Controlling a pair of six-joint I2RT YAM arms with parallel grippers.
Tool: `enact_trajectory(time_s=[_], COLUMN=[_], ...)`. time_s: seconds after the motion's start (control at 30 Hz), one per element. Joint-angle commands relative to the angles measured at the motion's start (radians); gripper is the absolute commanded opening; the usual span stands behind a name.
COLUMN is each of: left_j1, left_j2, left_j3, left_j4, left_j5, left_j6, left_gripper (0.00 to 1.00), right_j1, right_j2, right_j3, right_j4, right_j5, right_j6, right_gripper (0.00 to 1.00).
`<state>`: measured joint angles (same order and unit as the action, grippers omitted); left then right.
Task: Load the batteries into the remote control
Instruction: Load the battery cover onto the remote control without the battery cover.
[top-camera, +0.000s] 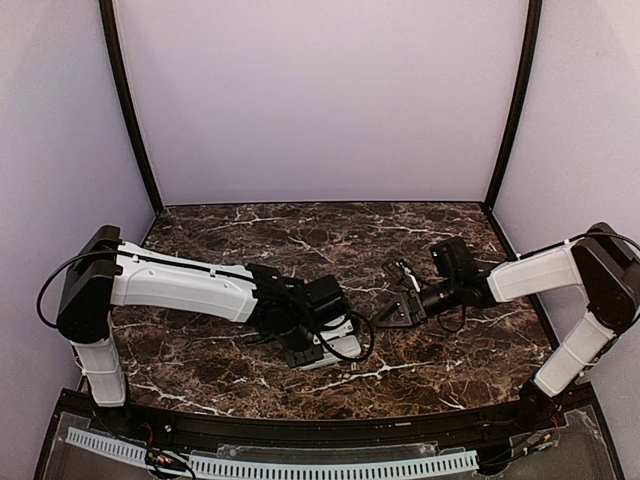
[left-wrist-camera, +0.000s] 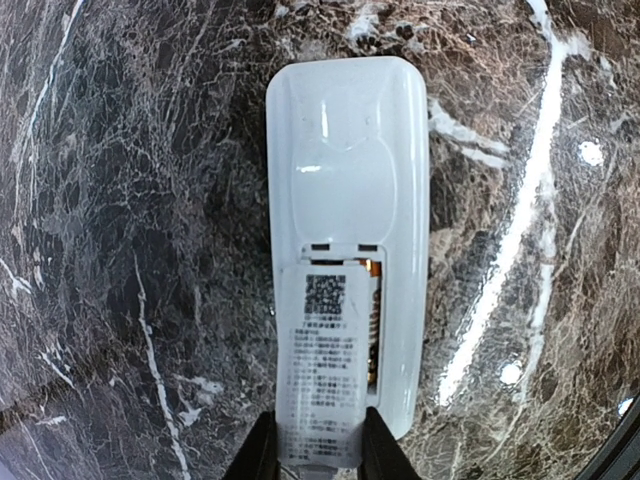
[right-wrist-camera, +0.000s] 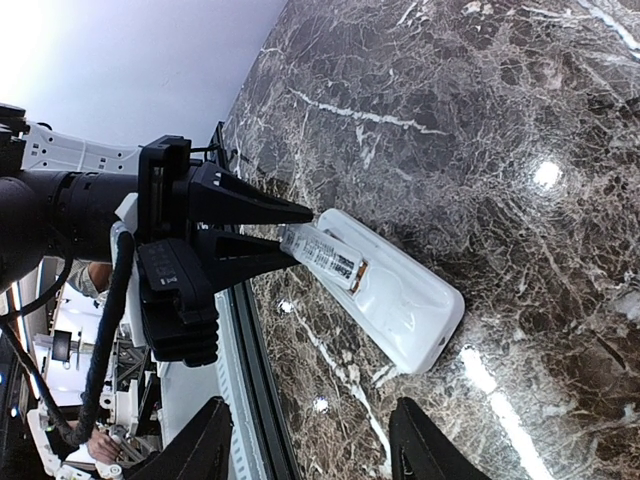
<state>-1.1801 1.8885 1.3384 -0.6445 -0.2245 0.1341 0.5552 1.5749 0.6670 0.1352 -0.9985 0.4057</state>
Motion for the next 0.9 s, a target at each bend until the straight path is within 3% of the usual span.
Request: enact_trajectory(time_s=[0.0, 0.87], left_j1=[0.004, 0.011], left_j2=[0.007, 0.049], left_j3=[0.02, 0.053], left_j4=[-0.013, -0.025], left_j5=[0.014, 0.029], left_j6=[-0.006, 0.0], left_gripper=[0.14, 0.14], right_j1=[-0.006, -0.007], right_j2=[0.015, 0.025], right_j3=[-0.003, -0.001], right_j4=[0.027, 0.029], right_j5=[-0.015, -0.021], right_j6=[0.001, -0.001], right_gripper=[0.53, 0.53])
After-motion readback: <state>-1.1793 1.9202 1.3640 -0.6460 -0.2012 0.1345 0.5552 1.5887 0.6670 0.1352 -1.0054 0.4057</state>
